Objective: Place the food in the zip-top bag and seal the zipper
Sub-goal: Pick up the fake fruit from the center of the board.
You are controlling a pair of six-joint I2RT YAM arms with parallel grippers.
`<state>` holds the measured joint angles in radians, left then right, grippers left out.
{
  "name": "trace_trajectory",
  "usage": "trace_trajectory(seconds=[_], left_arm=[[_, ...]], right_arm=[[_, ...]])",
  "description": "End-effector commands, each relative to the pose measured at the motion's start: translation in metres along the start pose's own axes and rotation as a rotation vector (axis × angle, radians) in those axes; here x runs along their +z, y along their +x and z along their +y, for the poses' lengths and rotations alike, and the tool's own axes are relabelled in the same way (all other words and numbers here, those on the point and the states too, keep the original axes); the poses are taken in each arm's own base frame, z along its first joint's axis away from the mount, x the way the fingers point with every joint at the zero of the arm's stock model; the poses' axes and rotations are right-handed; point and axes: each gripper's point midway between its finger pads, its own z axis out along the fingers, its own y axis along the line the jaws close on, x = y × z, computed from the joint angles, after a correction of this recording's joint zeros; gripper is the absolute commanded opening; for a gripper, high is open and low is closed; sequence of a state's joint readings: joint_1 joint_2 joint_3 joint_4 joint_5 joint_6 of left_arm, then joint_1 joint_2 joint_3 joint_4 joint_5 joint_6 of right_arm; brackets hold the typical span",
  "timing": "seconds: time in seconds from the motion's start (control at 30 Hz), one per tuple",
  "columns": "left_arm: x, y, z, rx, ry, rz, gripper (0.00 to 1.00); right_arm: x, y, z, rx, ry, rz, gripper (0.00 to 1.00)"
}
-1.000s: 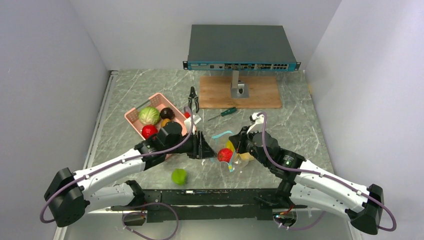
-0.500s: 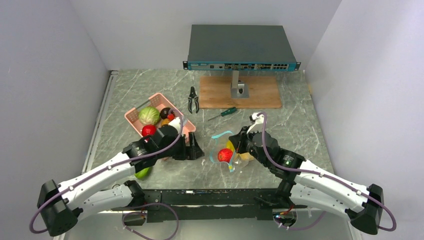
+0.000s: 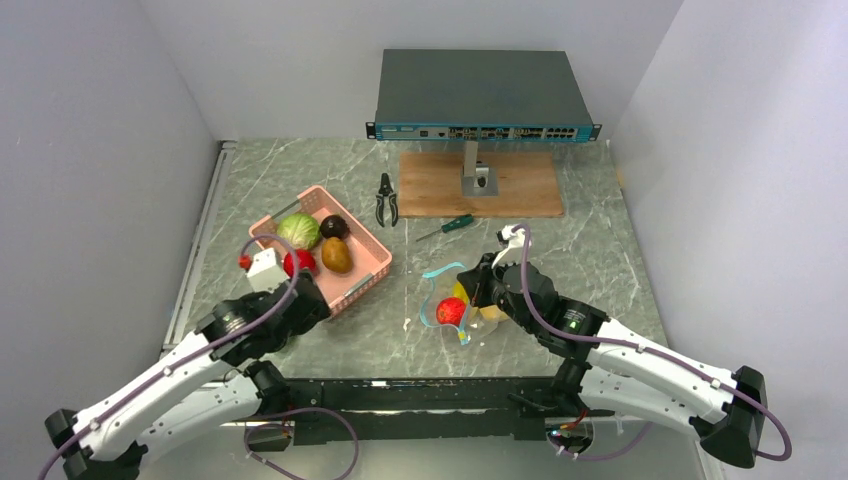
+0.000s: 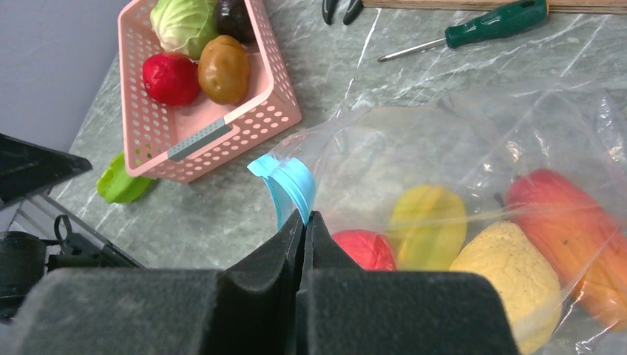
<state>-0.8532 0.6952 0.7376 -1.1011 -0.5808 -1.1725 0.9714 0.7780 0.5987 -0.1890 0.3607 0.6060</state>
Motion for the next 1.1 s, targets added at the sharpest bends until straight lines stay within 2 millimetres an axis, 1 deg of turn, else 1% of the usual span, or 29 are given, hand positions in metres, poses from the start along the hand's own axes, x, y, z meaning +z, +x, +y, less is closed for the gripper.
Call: trace_trajectory(seconds=[0.0, 0.1, 0.17, 0.27, 0.4, 0.47, 0.57, 0.6, 0.63, 0.7, 0.77, 0.93, 1.07], left_arm=[[-0.016, -0.046, 0.035, -0.137, -0.104, -0.199, 1.00], [-0.018, -0.062, 0.049, -0.143, -0.159, -0.238, 1.00], [-0.009, -0.064, 0.058, -0.159, -0.206, -0.233, 1.00], [0.018, -0.054, 0.056, -0.177, -0.198, -0.156, 1.00], [0.042, -0.044, 0.075, -0.270, -0.282, -0.103, 1.00], [0.053, -0.039, 0.080, -0.313, -0.285, -0.099, 1.00], [0.069, -0.027, 0.090, -0.380, -0.305, -0.078, 1.00], [0.073, -0.020, 0.095, -0.398, -0.318, -0.060, 1.00], [0.076, -0.015, 0.095, -0.416, -0.314, -0.043, 1.00], [0.081, -0.011, 0.089, -0.433, -0.274, -0.025, 1.00], [0.082, -0.005, 0.085, -0.442, -0.247, -0.004, 1.00], [0.077, 0.009, 0.075, -0.457, -0.188, 0.061, 1.00], [0.075, 0.019, 0.062, -0.484, -0.113, 0.111, 0.99]], right_arm=[[-0.002, -0.016, 0.011, 0.023, -0.035, -0.052, 0.00], [-0.004, -0.015, 0.010, 0.027, -0.037, -0.053, 0.00], [-0.004, -0.014, 0.009, 0.029, -0.037, -0.054, 0.00], [-0.003, -0.014, 0.010, 0.031, -0.042, -0.054, 0.00], [-0.005, -0.014, 0.010, 0.031, -0.041, -0.051, 0.00], [-0.007, -0.016, 0.009, 0.032, -0.039, -0.057, 0.00], [-0.010, -0.018, 0.005, 0.034, -0.030, -0.070, 0.00], [-0.011, -0.018, 0.004, 0.034, -0.028, -0.074, 0.00], [-0.011, -0.018, 0.004, 0.034, -0.025, -0.073, 0.00], [-0.012, -0.018, 0.003, 0.034, -0.025, -0.072, 0.00], [-0.011, -0.016, 0.002, 0.031, -0.023, -0.071, 0.00], [-0.007, -0.014, 0.004, 0.036, -0.028, -0.066, 0.00], [-0.004, -0.010, 0.006, 0.035, -0.035, -0.053, 0.00]])
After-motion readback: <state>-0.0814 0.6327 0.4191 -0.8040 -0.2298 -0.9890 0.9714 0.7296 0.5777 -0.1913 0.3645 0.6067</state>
